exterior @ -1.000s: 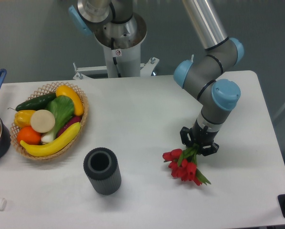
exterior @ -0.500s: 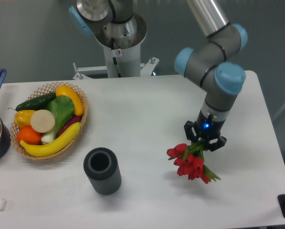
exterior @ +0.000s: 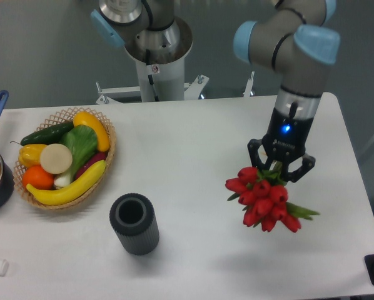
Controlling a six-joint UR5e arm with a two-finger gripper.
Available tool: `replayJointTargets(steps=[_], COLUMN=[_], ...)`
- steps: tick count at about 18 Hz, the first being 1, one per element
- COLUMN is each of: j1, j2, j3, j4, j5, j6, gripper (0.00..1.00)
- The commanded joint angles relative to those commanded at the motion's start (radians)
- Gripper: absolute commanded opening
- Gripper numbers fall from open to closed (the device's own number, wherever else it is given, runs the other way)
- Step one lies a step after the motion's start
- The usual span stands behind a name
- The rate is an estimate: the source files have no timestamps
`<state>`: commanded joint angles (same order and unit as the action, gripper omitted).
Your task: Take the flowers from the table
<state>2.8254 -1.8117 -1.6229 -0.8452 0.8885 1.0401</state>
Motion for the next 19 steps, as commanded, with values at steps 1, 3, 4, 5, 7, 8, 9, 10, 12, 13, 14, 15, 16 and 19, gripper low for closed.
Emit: replayJointTargets(steps=[1, 3, 4, 5, 7, 8, 9, 10, 12, 13, 14, 15, 16, 19], j1=[0.012, 0.032, 0.038, 0.043, 0.043, 0.043, 0.043, 0.043, 0.046, 0.046, 0.051, 0.055, 0.057, 0.058], j2=[0.002, 0.002, 0.003, 0.003, 0.006, 0.008, 0.009, 0.009, 0.009, 0.011, 0.011, 0.015, 0.017, 0.015], j3=[0.002, 0.003, 0.003, 0.003, 0.003, 0.003, 0.003, 0.005, 0.006, 0.006, 0.006, 0.005, 0.005, 0.011], j4=[0.002, 0.000, 0.000, 0.000, 0.000, 0.000, 0.000, 0.000, 0.000, 0.000, 0.000, 0.000, 0.000, 0.003], j5=[-0.040, -0.138, -0.164, -0.174, -0.175, -0.175, -0.175, -0.181, -0.192, -0.198, -0.204, -0.206, -0.206, -0.215], j6=[0.000, -0.006, -0.012, -0.015, -0.017, -0.018, -0.018, -0.018, -0.018, -0.018, -0.018, -0.018, -0.018, -0.018], gripper=[0.30, 0.30, 0.30, 0.30, 0.30, 0.30, 0.30, 0.30, 0.30, 0.30, 0.30, 0.30, 0.30, 0.30])
